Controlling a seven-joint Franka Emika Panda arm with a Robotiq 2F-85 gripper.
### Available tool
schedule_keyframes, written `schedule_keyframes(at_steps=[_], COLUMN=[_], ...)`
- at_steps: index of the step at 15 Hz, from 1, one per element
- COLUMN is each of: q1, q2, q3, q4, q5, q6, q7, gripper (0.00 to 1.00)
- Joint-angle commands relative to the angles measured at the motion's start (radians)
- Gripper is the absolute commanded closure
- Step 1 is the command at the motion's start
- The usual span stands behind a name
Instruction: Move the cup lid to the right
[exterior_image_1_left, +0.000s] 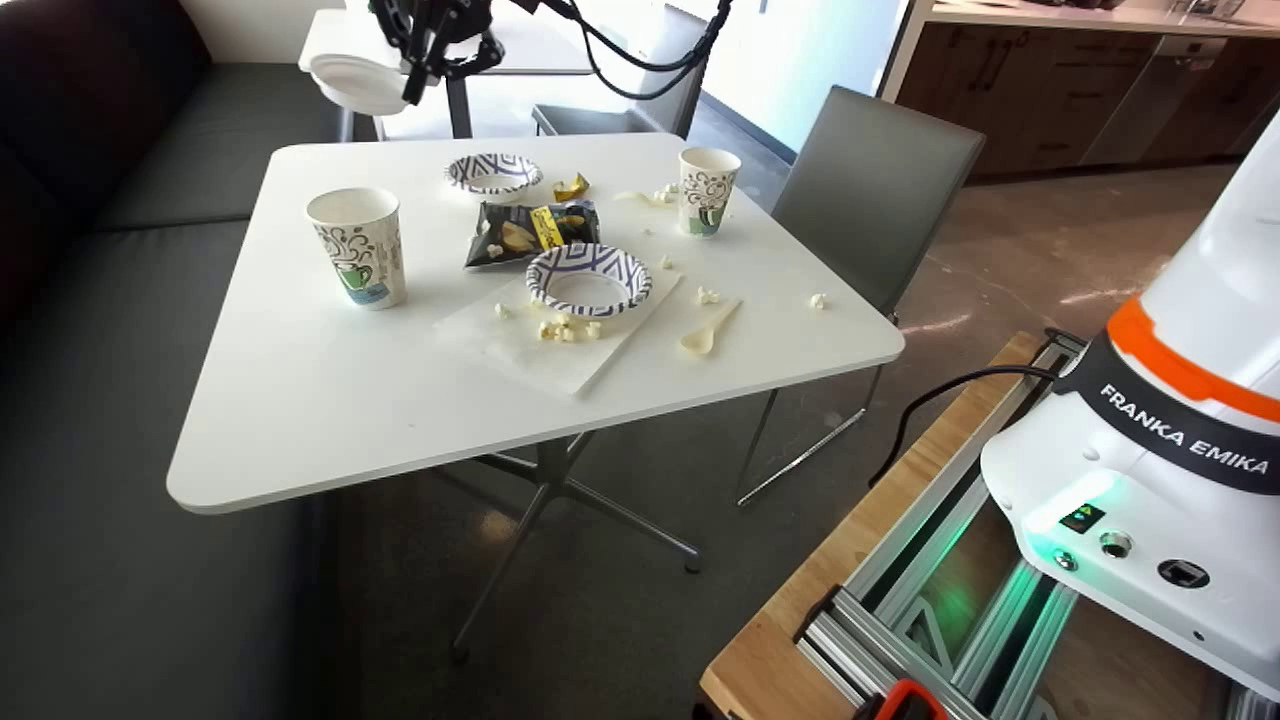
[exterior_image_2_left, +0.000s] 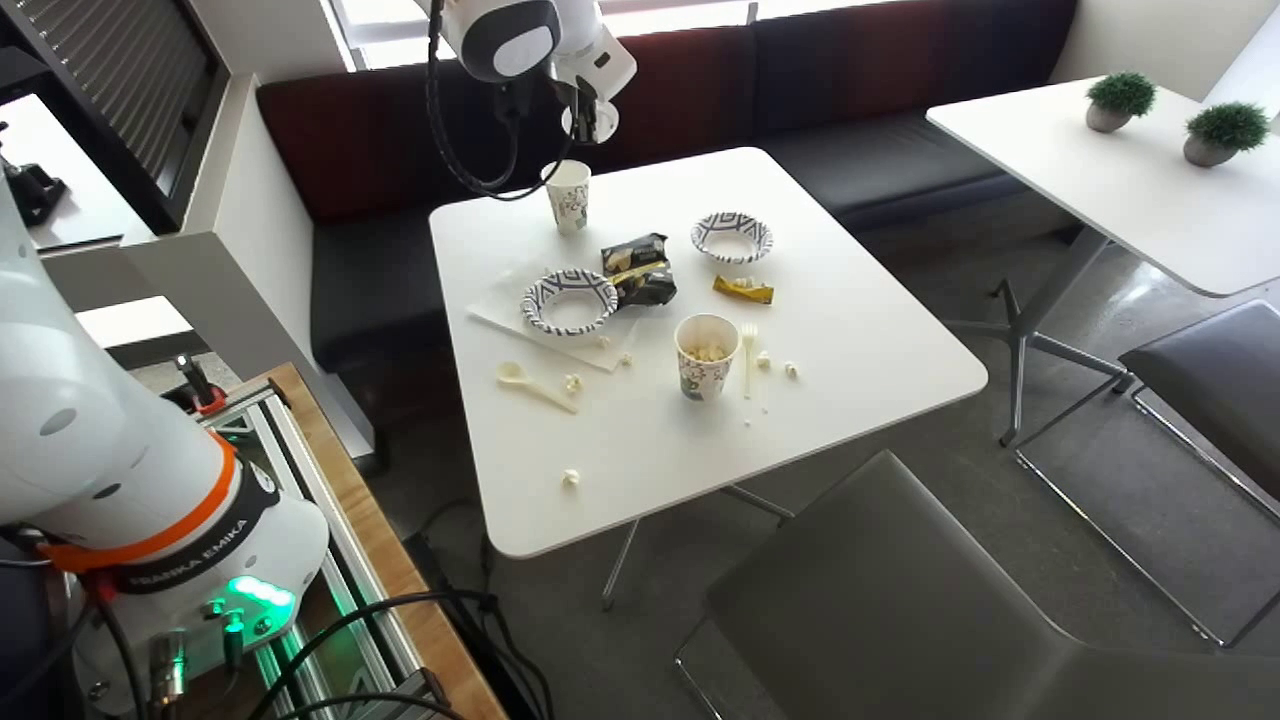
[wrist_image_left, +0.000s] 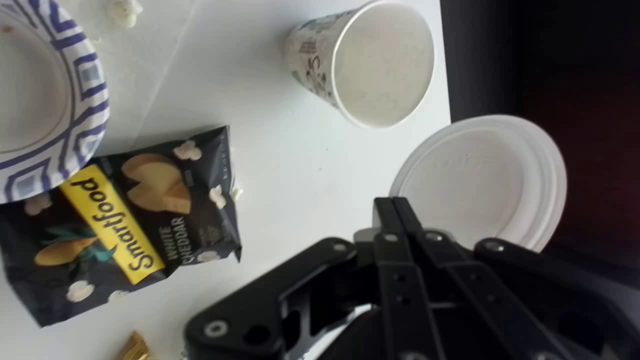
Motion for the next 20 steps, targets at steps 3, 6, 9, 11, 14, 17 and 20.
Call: schedule_keyframes(at_steps=[3, 6, 9, 11, 14, 17, 20], q1=[0.004, -0.036, -0.082, -0.099, -0.115, -0.13, -0.151], q2=[-0.197, -0.25, -0.29, -0.306, -0.29, -0.25, -0.26], q3=[-0.176, -0.23, -0.221, -0.206, -0.194, -0.198, -0.218], q4=[-0.227, -0.296, -0.326, -0.33, -0.334, -0.379, -0.436], q5=[-0.198, -0.327, -0.342, -0.332, -0.32, -0.334, -0.429], q6=[-0.024, -0.073, -0.197, -0.283, -0.327, -0.254, -0.232], q7=[0.27, 0.436, 0.492, 0.481, 0.421, 0.375, 0.442], gripper=[1.0, 1.0, 1.0, 1.0, 1.0, 1.0, 1.0])
